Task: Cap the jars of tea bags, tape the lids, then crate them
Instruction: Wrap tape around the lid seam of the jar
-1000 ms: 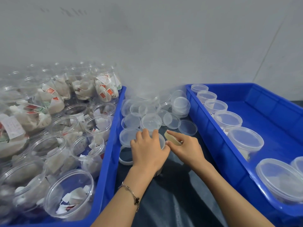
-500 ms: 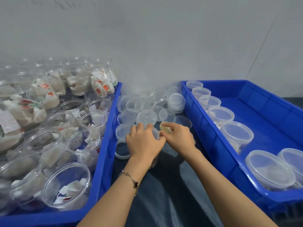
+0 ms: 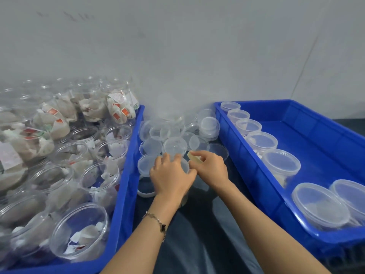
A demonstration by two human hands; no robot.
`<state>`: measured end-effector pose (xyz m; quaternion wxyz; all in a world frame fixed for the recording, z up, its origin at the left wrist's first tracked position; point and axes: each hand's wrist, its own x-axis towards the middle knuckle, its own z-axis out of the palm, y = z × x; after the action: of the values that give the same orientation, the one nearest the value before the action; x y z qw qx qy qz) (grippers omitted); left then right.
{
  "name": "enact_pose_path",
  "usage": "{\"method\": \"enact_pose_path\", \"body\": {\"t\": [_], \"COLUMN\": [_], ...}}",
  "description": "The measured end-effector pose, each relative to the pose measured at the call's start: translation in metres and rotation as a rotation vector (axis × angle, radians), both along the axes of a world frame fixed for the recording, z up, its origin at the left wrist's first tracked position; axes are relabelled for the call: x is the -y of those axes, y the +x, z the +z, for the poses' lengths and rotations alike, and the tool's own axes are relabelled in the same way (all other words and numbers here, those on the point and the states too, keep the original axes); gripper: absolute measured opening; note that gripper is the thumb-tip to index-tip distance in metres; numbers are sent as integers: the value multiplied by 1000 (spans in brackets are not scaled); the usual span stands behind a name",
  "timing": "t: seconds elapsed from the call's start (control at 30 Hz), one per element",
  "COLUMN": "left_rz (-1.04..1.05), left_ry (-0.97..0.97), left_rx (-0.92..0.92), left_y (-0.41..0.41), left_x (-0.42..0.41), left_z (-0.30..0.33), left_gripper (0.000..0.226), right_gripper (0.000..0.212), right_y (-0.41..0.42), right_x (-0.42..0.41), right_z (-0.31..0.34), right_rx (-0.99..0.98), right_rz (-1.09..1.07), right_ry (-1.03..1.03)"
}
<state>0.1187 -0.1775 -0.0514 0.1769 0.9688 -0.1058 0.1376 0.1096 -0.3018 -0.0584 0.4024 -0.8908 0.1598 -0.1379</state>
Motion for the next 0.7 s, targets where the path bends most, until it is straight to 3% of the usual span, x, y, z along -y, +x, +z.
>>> {"method": "enact_pose_path", "body": {"t": [0.43,0.57,0.7], "left_rz": [49,-113,-74], "left_ry": [-41,-67,-15], "left_rx": [-29,50,-11], "left_y": [-1,-26,-20], "left_x": [3,11,17], "left_z": [8,-1,0], "left_gripper": [56,62,59], "right_gripper": [44,36,31], "right_y": [16,31,40], "right_x": [-3,10,1], "right_z": [1,13,25], "right_rx": [-32,-21,21], "right_rz": [-19,-140,42], "right_ry": [-13,45,-104]}}
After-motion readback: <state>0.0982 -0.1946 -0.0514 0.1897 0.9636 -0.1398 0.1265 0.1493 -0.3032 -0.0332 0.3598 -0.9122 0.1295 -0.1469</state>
